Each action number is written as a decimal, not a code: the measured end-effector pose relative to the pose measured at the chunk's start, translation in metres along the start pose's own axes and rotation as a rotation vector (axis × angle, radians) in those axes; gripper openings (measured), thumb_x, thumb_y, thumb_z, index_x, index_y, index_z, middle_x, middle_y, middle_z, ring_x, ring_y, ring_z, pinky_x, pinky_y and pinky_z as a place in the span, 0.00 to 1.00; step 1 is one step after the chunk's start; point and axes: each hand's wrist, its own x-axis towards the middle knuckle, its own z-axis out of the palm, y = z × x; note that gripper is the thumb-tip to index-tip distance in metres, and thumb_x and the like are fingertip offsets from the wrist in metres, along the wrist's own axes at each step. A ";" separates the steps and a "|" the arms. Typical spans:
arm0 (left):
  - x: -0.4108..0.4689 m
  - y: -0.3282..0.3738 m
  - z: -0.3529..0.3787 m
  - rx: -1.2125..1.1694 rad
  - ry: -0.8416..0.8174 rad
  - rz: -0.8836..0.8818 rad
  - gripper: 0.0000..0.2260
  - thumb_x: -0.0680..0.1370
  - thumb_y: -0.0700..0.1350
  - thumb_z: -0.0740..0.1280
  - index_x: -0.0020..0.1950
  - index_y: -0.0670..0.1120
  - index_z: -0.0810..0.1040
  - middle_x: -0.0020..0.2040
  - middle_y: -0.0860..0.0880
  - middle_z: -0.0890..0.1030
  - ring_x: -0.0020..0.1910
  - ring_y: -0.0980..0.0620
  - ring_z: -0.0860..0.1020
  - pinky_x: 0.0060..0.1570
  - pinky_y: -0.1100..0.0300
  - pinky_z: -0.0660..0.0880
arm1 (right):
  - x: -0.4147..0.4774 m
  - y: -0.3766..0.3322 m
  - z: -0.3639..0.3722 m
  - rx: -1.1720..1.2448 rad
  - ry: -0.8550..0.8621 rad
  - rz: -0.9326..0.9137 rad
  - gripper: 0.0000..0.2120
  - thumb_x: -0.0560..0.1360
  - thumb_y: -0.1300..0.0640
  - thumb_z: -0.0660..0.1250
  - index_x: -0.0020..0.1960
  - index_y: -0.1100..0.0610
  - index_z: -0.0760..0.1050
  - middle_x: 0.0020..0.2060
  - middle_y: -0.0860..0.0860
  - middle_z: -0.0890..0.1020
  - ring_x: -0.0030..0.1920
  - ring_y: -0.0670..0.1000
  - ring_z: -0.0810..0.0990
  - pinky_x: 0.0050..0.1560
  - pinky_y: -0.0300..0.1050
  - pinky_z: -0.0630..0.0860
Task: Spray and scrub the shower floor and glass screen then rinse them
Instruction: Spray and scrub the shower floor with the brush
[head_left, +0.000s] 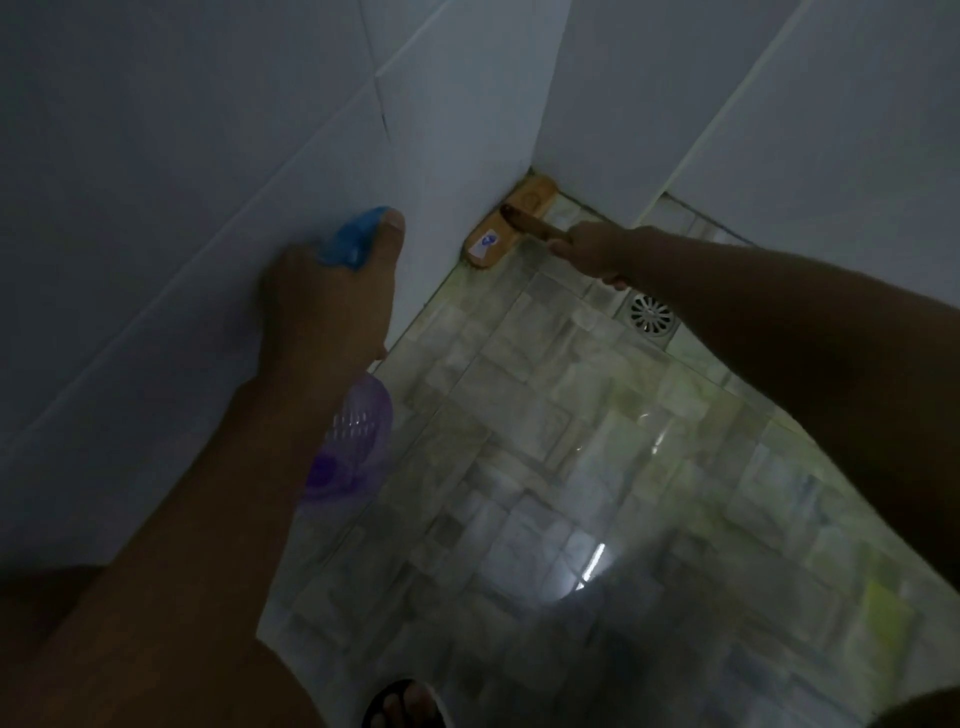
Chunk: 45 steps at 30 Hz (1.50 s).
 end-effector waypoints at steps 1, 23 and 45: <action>0.000 0.001 0.000 -0.003 0.000 -0.002 0.26 0.76 0.68 0.65 0.34 0.46 0.77 0.35 0.44 0.83 0.26 0.48 0.79 0.29 0.60 0.74 | -0.006 0.003 0.005 0.002 -0.006 -0.007 0.26 0.79 0.32 0.51 0.54 0.55 0.68 0.45 0.58 0.78 0.34 0.55 0.77 0.31 0.45 0.74; -0.004 0.012 -0.020 -0.009 -0.094 -0.023 0.32 0.74 0.69 0.65 0.47 0.38 0.82 0.37 0.43 0.83 0.19 0.52 0.77 0.25 0.61 0.73 | -0.094 -0.031 0.093 0.012 -0.045 -0.107 0.23 0.82 0.37 0.50 0.58 0.55 0.70 0.49 0.57 0.79 0.42 0.56 0.81 0.39 0.48 0.79; -0.004 0.012 -0.028 0.056 -0.158 0.000 0.32 0.75 0.69 0.65 0.51 0.38 0.81 0.39 0.42 0.83 0.19 0.54 0.77 0.22 0.63 0.73 | -0.062 -0.044 0.069 0.269 0.168 0.110 0.25 0.84 0.43 0.52 0.64 0.62 0.72 0.53 0.60 0.78 0.44 0.59 0.78 0.37 0.47 0.72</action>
